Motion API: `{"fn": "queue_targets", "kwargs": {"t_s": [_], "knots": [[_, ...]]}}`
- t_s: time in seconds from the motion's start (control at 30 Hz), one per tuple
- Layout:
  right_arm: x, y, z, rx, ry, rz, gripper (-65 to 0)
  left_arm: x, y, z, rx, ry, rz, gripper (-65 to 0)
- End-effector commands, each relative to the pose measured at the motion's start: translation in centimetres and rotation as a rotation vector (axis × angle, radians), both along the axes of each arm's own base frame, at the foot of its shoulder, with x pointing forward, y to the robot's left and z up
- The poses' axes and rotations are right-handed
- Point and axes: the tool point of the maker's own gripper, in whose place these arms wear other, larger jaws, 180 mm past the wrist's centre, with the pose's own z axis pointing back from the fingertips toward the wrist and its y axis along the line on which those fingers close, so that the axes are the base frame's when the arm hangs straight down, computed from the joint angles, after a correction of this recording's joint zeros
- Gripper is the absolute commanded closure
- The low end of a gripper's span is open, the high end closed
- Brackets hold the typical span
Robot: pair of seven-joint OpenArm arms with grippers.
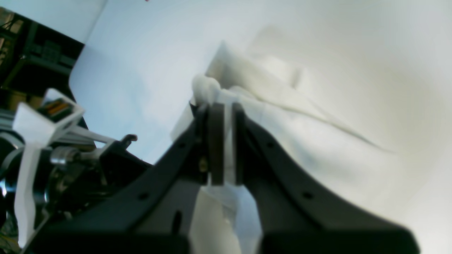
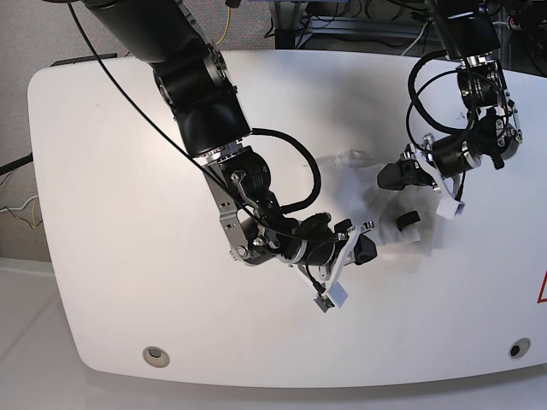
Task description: Fold the T-shirt properly
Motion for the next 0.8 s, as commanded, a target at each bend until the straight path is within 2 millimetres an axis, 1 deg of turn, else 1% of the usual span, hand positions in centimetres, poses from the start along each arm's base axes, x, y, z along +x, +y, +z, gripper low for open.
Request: {"fn": "queue_targets", "kwargs": {"t_s": [0.0, 0.17, 0.37, 0.53, 0.63, 0.7, 0.77], "knots": [[1.1, 0.7, 2.2, 0.030, -0.049, 0.006, -3.0, 0.9, 0.0, 1.5, -0.014, -0.057, 0.001, -3.1], [1.7, 0.7, 1.6, 0.012, -0.035, 0.000, -3.0, 0.8, 0.1, 1.4, -0.022, -0.061, 0.017, -3.1], [2.3, 0.3, 0.6, -0.009, -0.049, -0.024, -3.0, 0.9, 0.8, 1.3, -0.005, -0.059, 0.025, -3.1], [2.1, 0.5, -0.5, -0.025, -0.074, 0.013, -3.0, 1.1, 0.8, 1.4, -0.005, -0.065, 0.029, -3.1], [2.4, 0.4, -1.0, -0.037, -0.081, 0.017, -3.0, 1.5, 0.9, 1.8, -0.015, -0.089, 0.048, -3.1], [2.5, 0.2, -1.6, -0.048, -0.078, 0.015, -3.0, 1.8, 1.1, 2.0, -0.019, -0.106, 0.066, -3.1], [2.6, 0.1, -2.3, -0.059, -0.077, 0.015, -3.0, 2.0, 2.1, 2.0, 0.012, -0.117, 0.079, -3.1]]}}
